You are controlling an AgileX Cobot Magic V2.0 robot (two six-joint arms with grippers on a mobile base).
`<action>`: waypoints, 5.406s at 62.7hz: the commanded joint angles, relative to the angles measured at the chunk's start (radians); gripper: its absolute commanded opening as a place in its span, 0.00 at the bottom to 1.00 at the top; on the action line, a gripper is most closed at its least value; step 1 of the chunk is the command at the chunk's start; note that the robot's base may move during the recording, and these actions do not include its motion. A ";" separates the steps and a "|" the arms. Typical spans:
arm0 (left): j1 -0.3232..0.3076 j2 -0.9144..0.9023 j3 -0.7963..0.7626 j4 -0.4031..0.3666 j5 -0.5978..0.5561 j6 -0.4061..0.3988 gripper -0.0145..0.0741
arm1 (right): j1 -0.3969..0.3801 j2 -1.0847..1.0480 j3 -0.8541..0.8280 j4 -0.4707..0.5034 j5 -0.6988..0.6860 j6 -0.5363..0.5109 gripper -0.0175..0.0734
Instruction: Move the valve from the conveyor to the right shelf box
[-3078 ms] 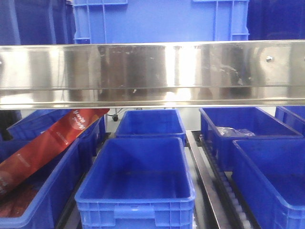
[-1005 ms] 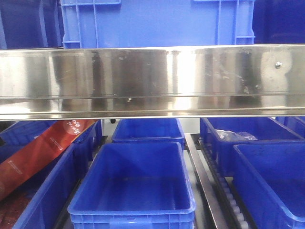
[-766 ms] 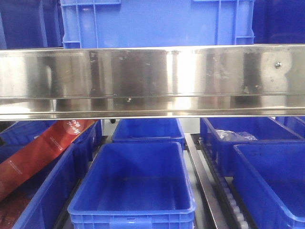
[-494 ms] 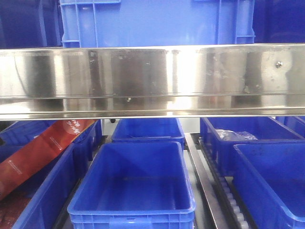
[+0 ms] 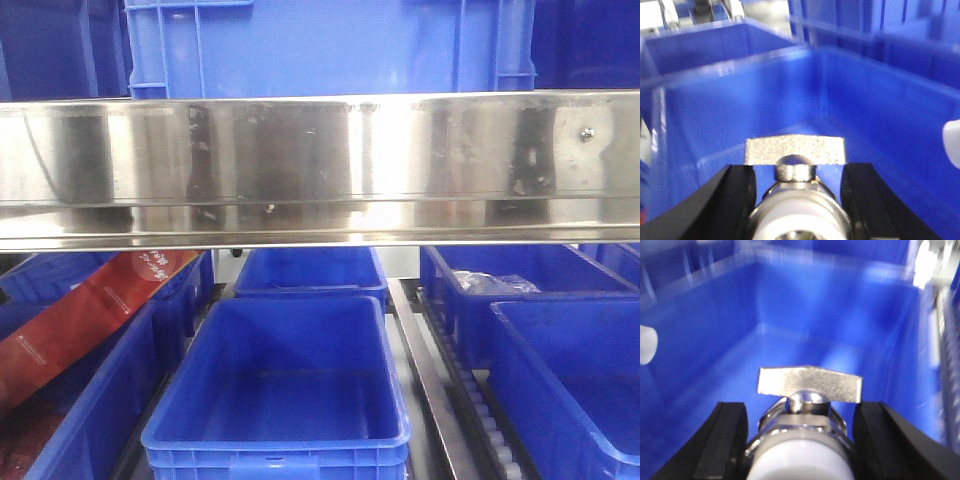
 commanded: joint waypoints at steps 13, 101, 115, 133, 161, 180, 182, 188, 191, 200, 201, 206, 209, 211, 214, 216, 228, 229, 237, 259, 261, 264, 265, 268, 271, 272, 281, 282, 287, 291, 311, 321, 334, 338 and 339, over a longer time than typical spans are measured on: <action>-0.008 0.002 -0.021 -0.007 -0.061 0.002 0.57 | 0.000 0.015 -0.020 0.003 -0.082 -0.002 0.69; -0.006 -0.391 0.393 -0.055 -0.144 -0.056 0.04 | -0.009 -0.369 0.364 0.032 -0.313 0.028 0.01; 0.023 -0.604 0.774 -0.110 -0.290 -0.079 0.04 | -0.009 -0.575 0.719 0.032 -0.528 0.028 0.01; 0.126 -0.892 1.147 -0.156 -0.364 -0.079 0.04 | -0.009 -0.763 1.042 0.032 -0.607 0.028 0.01; 0.136 -1.251 1.275 -0.156 -0.363 -0.079 0.04 | -0.009 -1.060 1.144 0.032 -0.555 0.028 0.01; 0.136 -1.285 1.275 -0.156 -0.363 -0.079 0.04 | -0.009 -1.085 1.144 0.032 -0.555 0.028 0.01; 0.136 -1.285 1.275 -0.156 -0.363 -0.079 0.04 | -0.009 -1.085 1.144 0.032 -0.555 0.028 0.01; 0.136 -1.285 1.275 -0.156 -0.363 -0.079 0.04 | -0.009 -1.084 1.144 0.032 -0.553 0.028 0.01; 0.136 -1.285 1.275 -0.156 -0.363 -0.079 0.04 | -0.009 -1.084 1.144 0.032 -0.553 0.028 0.01; 0.136 -1.285 1.275 -0.156 -0.363 -0.079 0.04 | -0.049 -1.120 1.210 0.021 -0.568 0.028 0.01; 0.136 -1.285 1.275 -0.156 -0.363 -0.079 0.04 | -0.057 -1.128 1.228 0.017 -0.568 0.028 0.01; 0.136 -1.285 1.275 -0.156 -0.363 -0.079 0.04 | -0.122 -1.191 1.303 -0.018 -0.568 0.028 0.01; 0.136 -1.285 1.275 -0.156 -0.363 -0.079 0.04 | -0.169 -1.230 1.346 -0.059 -0.568 0.028 0.01; 0.136 -1.285 1.275 -0.156 -0.363 -0.079 0.04 | -0.192 -1.261 1.367 -0.077 -0.568 0.028 0.01; 0.136 -1.285 1.275 -0.156 -0.363 -0.079 0.04 | -0.229 -1.303 1.404 -0.091 -0.568 0.028 0.01; 0.136 -1.285 1.275 -0.156 -0.363 -0.079 0.04 | -0.251 -1.327 1.426 -0.091 -0.568 0.028 0.01; 0.136 -1.285 1.275 -0.156 -0.363 -0.079 0.04 | -0.281 -1.485 1.585 -0.108 -0.576 0.038 0.01; 0.136 -1.285 1.275 -0.156 -0.363 -0.079 0.04 | -0.281 -1.497 1.599 -0.114 -0.576 0.045 0.01; 0.136 -1.285 1.275 -0.156 -0.363 -0.079 0.04 | -0.281 -1.601 1.606 -0.182 -0.502 0.125 0.01; 0.136 -1.284 1.275 -0.156 -0.361 -0.079 0.04 | -0.319 -1.601 1.606 -0.135 -0.493 0.002 0.01; 0.136 -1.284 1.275 -0.156 -0.361 -0.079 0.04 | -0.319 -1.601 1.606 -0.093 -0.493 -0.048 0.01; 0.136 -1.284 1.275 -0.156 -0.361 -0.079 0.04 | -0.319 -1.601 1.606 -0.074 -0.493 -0.059 0.01; 0.136 -1.284 1.275 -0.156 -0.361 -0.079 0.04 | -0.319 -1.601 1.606 -0.074 -0.493 -0.059 0.01; 0.136 -1.284 1.275 -0.156 -0.361 -0.079 0.04 | -0.319 -1.601 1.606 -0.075 -0.501 -0.059 0.01; 0.136 -1.284 1.275 -0.156 -0.361 -0.079 0.04 | -0.319 -1.601 1.606 -0.077 -0.501 -0.052 0.01; 0.136 -1.284 1.275 -0.156 -0.361 -0.079 0.04 | -0.319 -1.601 1.606 -0.077 -0.501 -0.050 0.01; 0.136 -1.284 1.275 -0.156 -0.361 -0.079 0.04 | -0.319 -1.601 1.606 -0.077 -0.501 -0.050 0.01; 0.136 -1.284 1.275 -0.156 -0.361 -0.079 0.04 | -0.319 -1.601 1.606 -0.077 -0.501 -0.050 0.01; 0.136 -1.284 1.275 -0.156 -0.361 -0.079 0.04 | -0.319 -1.601 1.606 -0.077 -0.501 -0.050 0.01; 0.136 -1.284 1.275 -0.156 -0.361 -0.079 0.04 | -0.319 -1.601 1.606 -0.077 -0.501 -0.050 0.01; 0.136 -1.284 1.275 -0.156 -0.361 -0.079 0.04 | -0.319 -1.601 1.606 -0.077 -0.501 -0.050 0.01; 0.136 -1.284 1.275 -0.156 -0.361 -0.079 0.04 | -0.319 -1.601 1.606 -0.077 -0.501 -0.050 0.01; 0.150 -1.301 1.278 -0.125 -0.352 -0.079 0.04 | -0.319 -1.601 1.606 -0.077 -0.501 -0.050 0.01; 0.189 -1.325 1.292 -0.075 -0.346 -0.079 0.04 | -0.319 -1.601 1.606 -0.077 -0.501 -0.050 0.01; 0.199 -1.330 1.298 -0.067 -0.344 -0.079 0.04 | -0.319 -1.601 1.606 -0.077 -0.501 -0.050 0.01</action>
